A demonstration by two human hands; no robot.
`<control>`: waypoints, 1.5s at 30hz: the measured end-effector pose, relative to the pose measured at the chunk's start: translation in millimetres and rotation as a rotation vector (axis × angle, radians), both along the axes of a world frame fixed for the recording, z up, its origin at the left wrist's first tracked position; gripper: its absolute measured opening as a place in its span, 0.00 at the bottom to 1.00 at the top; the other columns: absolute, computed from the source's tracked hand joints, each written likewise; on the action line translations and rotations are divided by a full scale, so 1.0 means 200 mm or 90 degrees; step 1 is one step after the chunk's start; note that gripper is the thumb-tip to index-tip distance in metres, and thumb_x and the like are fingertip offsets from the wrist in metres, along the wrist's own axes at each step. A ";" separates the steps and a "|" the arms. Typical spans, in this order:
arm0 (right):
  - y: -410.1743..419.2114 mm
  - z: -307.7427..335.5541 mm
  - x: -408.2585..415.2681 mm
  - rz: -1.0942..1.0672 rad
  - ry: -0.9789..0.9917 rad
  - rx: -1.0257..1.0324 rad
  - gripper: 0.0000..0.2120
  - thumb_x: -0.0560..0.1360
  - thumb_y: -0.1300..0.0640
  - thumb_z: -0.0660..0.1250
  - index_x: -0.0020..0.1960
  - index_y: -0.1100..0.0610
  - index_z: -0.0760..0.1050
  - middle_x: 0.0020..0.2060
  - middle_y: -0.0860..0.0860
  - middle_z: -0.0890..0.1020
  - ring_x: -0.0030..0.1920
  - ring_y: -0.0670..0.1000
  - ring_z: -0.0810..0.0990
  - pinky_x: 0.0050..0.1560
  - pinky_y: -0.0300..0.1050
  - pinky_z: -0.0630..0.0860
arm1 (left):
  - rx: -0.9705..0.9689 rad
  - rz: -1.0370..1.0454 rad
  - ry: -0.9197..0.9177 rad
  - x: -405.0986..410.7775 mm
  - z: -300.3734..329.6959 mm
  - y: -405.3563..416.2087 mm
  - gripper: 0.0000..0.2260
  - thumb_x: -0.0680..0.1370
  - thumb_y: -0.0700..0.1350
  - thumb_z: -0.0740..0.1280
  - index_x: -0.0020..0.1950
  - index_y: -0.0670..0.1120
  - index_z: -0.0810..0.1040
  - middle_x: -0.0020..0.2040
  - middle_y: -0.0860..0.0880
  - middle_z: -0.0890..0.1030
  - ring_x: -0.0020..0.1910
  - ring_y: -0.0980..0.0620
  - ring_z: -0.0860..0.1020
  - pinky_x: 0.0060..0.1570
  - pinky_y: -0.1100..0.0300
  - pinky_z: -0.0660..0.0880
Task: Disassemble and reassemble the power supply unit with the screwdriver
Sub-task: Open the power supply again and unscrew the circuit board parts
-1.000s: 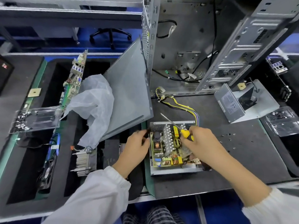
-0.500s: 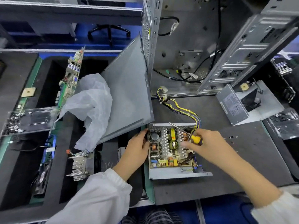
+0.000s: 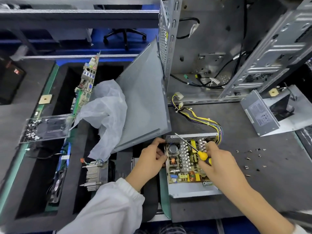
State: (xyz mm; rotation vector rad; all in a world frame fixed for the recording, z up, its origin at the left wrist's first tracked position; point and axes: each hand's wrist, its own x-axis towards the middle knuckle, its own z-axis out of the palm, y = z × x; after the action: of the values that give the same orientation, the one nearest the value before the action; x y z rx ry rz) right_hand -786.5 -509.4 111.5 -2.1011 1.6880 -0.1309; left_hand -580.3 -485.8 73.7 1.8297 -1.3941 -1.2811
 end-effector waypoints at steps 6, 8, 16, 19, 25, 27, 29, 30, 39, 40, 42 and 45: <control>0.00 0.02 0.00 -0.003 -0.009 0.004 0.11 0.72 0.56 0.67 0.47 0.55 0.64 0.34 0.51 0.77 0.32 0.55 0.73 0.32 0.48 0.67 | -0.002 -0.006 0.001 0.01 -0.01 0.00 0.21 0.78 0.35 0.67 0.68 0.46 0.69 0.42 0.49 0.75 0.44 0.45 0.81 0.50 0.55 0.79; 0.00 0.03 0.00 -0.005 -0.015 0.016 0.11 0.73 0.56 0.67 0.49 0.57 0.66 0.38 0.53 0.79 0.31 0.53 0.73 0.34 0.49 0.70 | -0.004 0.001 0.003 0.00 0.00 0.00 0.20 0.78 0.35 0.66 0.68 0.46 0.69 0.42 0.48 0.75 0.43 0.45 0.80 0.48 0.58 0.79; 0.00 0.04 0.01 0.021 0.012 0.017 0.12 0.73 0.55 0.67 0.52 0.58 0.68 0.42 0.55 0.82 0.34 0.54 0.76 0.36 0.47 0.71 | -0.013 0.013 0.015 0.00 -0.01 0.00 0.16 0.79 0.34 0.64 0.67 0.43 0.70 0.38 0.50 0.73 0.33 0.57 0.76 0.36 0.67 0.79; -0.01 0.04 0.02 0.029 0.013 0.017 0.13 0.74 0.55 0.67 0.54 0.58 0.68 0.45 0.56 0.82 0.34 0.52 0.77 0.35 0.46 0.70 | -0.020 0.016 0.005 0.00 -0.02 -0.01 0.16 0.79 0.35 0.65 0.66 0.43 0.70 0.38 0.50 0.73 0.34 0.54 0.76 0.39 0.63 0.80; -0.01 0.03 0.01 0.037 0.022 0.028 0.13 0.75 0.53 0.66 0.54 0.57 0.67 0.47 0.55 0.82 0.35 0.51 0.76 0.36 0.46 0.72 | -0.023 0.026 -0.005 -0.01 -0.03 -0.02 0.15 0.79 0.34 0.65 0.65 0.43 0.71 0.38 0.48 0.73 0.33 0.54 0.76 0.36 0.66 0.79; -0.01 0.03 0.01 0.040 0.021 0.033 0.13 0.75 0.53 0.66 0.55 0.57 0.66 0.47 0.55 0.82 0.37 0.52 0.77 0.37 0.46 0.74 | -0.023 0.023 -0.008 -0.01 -0.03 -0.02 0.15 0.79 0.34 0.65 0.65 0.44 0.71 0.38 0.49 0.73 0.35 0.52 0.76 0.39 0.62 0.80; -0.02 0.03 0.01 0.042 0.013 0.040 0.13 0.75 0.53 0.66 0.55 0.57 0.66 0.46 0.55 0.82 0.37 0.52 0.78 0.38 0.46 0.75 | -0.022 0.021 -0.013 -0.01 -0.03 -0.02 0.15 0.79 0.34 0.64 0.65 0.44 0.71 0.39 0.49 0.74 0.36 0.52 0.77 0.40 0.61 0.80; -0.02 0.03 0.01 0.044 0.010 0.042 0.13 0.75 0.53 0.66 0.55 0.56 0.66 0.46 0.55 0.82 0.37 0.52 0.78 0.38 0.46 0.75 | -0.022 0.020 -0.018 -0.01 -0.03 -0.01 0.15 0.79 0.34 0.64 0.65 0.44 0.71 0.39 0.48 0.74 0.37 0.52 0.77 0.39 0.63 0.80; -0.01 0.01 0.01 0.044 0.014 0.032 0.13 0.76 0.52 0.65 0.50 0.52 0.60 0.36 0.49 0.76 0.34 0.50 0.73 0.32 0.42 0.66 | -0.030 0.026 -0.060 -0.03 -0.02 -0.02 0.15 0.78 0.34 0.63 0.64 0.45 0.71 0.41 0.46 0.76 0.40 0.46 0.79 0.46 0.53 0.79; -0.01 0.01 0.01 0.039 0.015 0.032 0.12 0.76 0.52 0.65 0.50 0.52 0.60 0.35 0.48 0.75 0.34 0.50 0.72 0.31 0.42 0.65 | -0.033 0.031 -0.062 -0.04 -0.02 -0.02 0.15 0.79 0.34 0.63 0.63 0.45 0.71 0.40 0.46 0.75 0.39 0.46 0.79 0.46 0.53 0.80; -0.01 0.01 0.01 0.031 0.017 0.033 0.12 0.76 0.52 0.64 0.49 0.53 0.60 0.33 0.47 0.72 0.33 0.49 0.70 0.29 0.40 0.62 | -0.039 0.036 -0.066 -0.05 -0.02 -0.02 0.14 0.79 0.34 0.63 0.63 0.45 0.72 0.39 0.47 0.75 0.38 0.46 0.79 0.45 0.54 0.80; -0.02 0.01 0.00 0.042 0.014 0.043 0.12 0.76 0.53 0.64 0.50 0.53 0.61 0.34 0.48 0.74 0.32 0.49 0.71 0.27 0.39 0.61 | -0.049 0.039 -0.089 -0.05 -0.03 -0.02 0.14 0.78 0.35 0.63 0.62 0.45 0.72 0.36 0.50 0.73 0.33 0.55 0.74 0.41 0.59 0.77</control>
State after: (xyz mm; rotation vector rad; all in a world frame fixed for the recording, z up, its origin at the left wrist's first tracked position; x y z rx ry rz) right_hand -786.0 -512.7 113.0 -2.1131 1.6104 -0.0297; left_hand -589.4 -490.6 67.1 1.9252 -1.4276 -1.0735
